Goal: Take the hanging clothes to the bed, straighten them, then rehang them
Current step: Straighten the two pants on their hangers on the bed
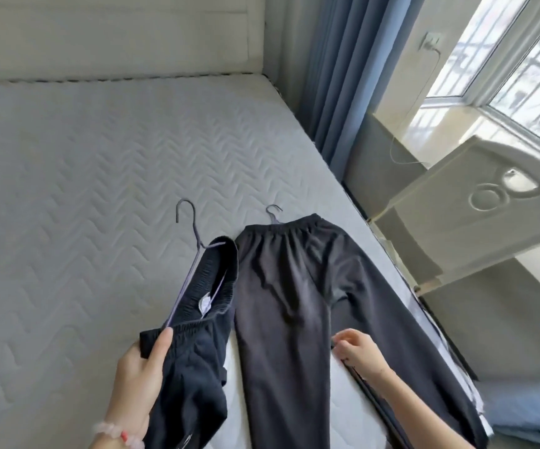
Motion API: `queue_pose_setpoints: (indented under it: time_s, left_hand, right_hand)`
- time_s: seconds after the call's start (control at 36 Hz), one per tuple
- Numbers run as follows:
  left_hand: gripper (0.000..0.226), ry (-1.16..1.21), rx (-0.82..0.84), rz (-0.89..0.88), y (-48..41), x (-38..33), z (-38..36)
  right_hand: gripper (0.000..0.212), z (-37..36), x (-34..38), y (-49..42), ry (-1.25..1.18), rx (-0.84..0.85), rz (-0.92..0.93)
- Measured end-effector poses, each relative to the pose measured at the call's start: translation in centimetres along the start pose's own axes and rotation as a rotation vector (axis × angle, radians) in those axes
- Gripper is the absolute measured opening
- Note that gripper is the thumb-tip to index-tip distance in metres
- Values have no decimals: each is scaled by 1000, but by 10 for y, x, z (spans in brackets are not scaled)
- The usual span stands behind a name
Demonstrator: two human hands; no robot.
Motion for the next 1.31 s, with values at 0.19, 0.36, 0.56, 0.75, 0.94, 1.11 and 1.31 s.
queue_pose_setpoints:
  time_s: [0.19,0.36,0.56,0.75,0.94,1.11,1.31]
  left_hand:
    - [33,-46,37,-76,-68,6,-97]
    - [32,-154,38,-31,-111,53,-140]
    - [13,-305,-111,90,-134,117,-138]
    - [11,-635,26,71,-166,171,-183]
    - [12,-628,-8,81,-184,203,-195]
    - [23,-564,15,39,-186,205,-196]
    - [26,-573,28,23,-187,206,-197]
  right_hand:
    - [40,-5,96,-127,132,31,174]
    - [30,-11,145,-232,123,13,286]
    - [44,-32,179,-319,225,44,367]
    - [59,-73,207,-372,510,115,577]
    - [58,-101,229,-401,679,109,623]
    - [47,-113,230,-422,736,83,618]
    - [45,-113,229,-426,695,-6,636]
Point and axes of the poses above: each hand's wrist, its own y-axis away from the middle knuckle, its own z-axis out of the back of the hand, x = y × z, the point moved 6 cm from there along -y, towards the middle knuckle, and after that the axes turned 7 degrees about -x, right-handed, at the moved point
